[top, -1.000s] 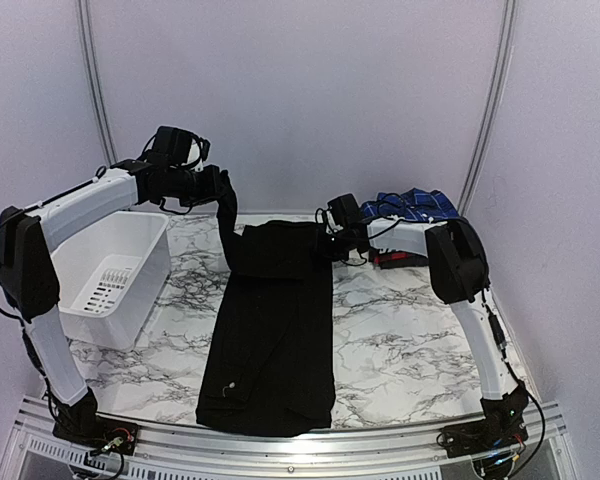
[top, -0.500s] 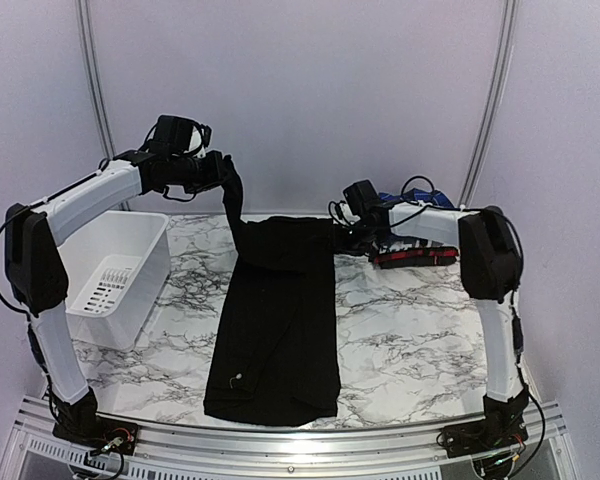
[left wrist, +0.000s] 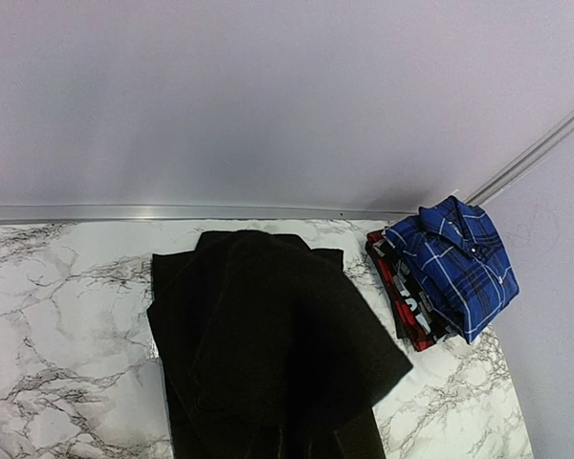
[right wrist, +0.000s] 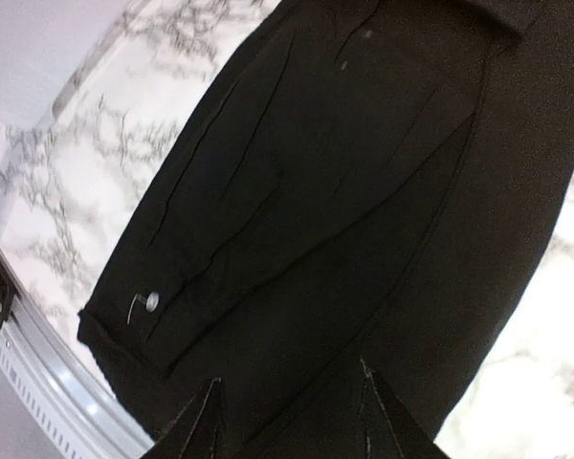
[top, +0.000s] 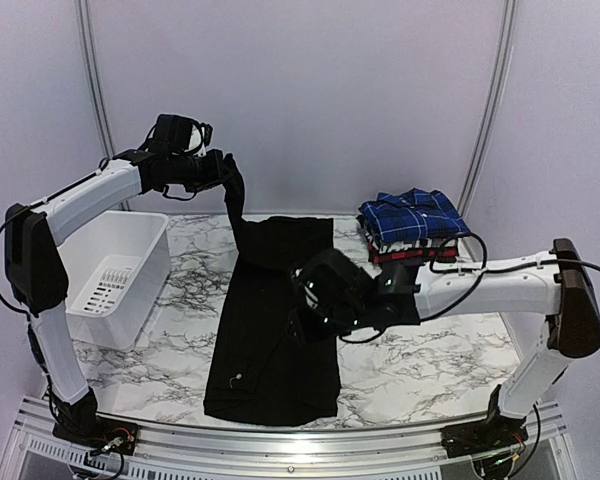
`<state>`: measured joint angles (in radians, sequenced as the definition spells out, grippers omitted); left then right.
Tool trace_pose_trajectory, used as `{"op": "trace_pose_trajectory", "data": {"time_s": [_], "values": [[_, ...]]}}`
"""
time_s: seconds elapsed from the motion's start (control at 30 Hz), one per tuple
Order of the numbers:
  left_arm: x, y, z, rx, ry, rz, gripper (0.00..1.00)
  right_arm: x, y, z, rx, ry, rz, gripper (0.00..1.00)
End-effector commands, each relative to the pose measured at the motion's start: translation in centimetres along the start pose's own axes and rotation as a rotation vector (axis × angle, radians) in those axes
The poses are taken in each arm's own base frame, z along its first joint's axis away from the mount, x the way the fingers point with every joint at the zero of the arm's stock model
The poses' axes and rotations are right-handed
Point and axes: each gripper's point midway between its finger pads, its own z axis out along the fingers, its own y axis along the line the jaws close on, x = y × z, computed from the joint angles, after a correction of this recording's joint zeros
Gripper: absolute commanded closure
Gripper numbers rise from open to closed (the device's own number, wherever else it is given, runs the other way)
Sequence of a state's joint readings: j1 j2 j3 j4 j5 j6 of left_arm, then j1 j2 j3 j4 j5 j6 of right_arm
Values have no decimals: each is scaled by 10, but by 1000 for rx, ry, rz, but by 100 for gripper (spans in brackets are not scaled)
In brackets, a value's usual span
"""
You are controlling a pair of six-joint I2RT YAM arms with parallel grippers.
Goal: Fold and stack the long sleeve shirts
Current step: Fold the 1/3-folded shirt at the center of the board.
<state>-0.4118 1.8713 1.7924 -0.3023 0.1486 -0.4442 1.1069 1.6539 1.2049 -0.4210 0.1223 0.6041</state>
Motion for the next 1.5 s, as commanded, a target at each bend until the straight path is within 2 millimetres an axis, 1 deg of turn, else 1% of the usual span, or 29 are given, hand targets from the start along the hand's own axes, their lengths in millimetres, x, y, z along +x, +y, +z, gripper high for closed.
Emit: {"op": "trace_pose_trajectory", "data": {"time_s": [0.0,0.07,0.13,0.2,0.3,0.33,0.43,0.57,0.63,0.7,0.83,0.93,1.03,1.1,1.3,1.33,1.47], "values": [[-7,-2,0,18,-24,13,97,57,22,-5,101,42,93,58],[-4,-1,2,14,-17,13,97,85,32,-3,146,82,80,58],[-1,0,3,15,-11,10,97,106,40,-4,199,98,57,58],[0,0,3,17,-7,10,98,119,42,-3,247,108,49,58],[3,1,3,15,-2,12,98,133,41,4,296,123,40,58],[4,3,4,12,0,12,98,135,41,6,304,126,38,58],[7,4,4,10,8,13,98,136,38,9,325,124,35,58],[9,6,3,3,8,16,98,126,39,9,339,92,11,57],[7,5,3,3,2,19,98,119,44,9,343,80,-6,56],[6,4,2,5,0,22,97,117,48,12,337,78,-23,56],[5,5,2,0,-5,23,97,120,48,19,341,93,-37,56],[6,6,2,-2,0,20,98,123,42,19,363,97,-41,56],[6,6,1,-3,-2,22,98,124,35,16,386,98,-47,62],[6,7,0,-7,-4,23,97,125,34,17,390,100,-56,69],[0,3,-3,-1,-19,29,97,120,42,17,375,104,-79,98],[-1,1,-4,4,-21,32,97,118,44,15,373,103,-85,100],[-11,-5,-13,16,-47,46,97,106,63,5,315,88,-101,100]]}}
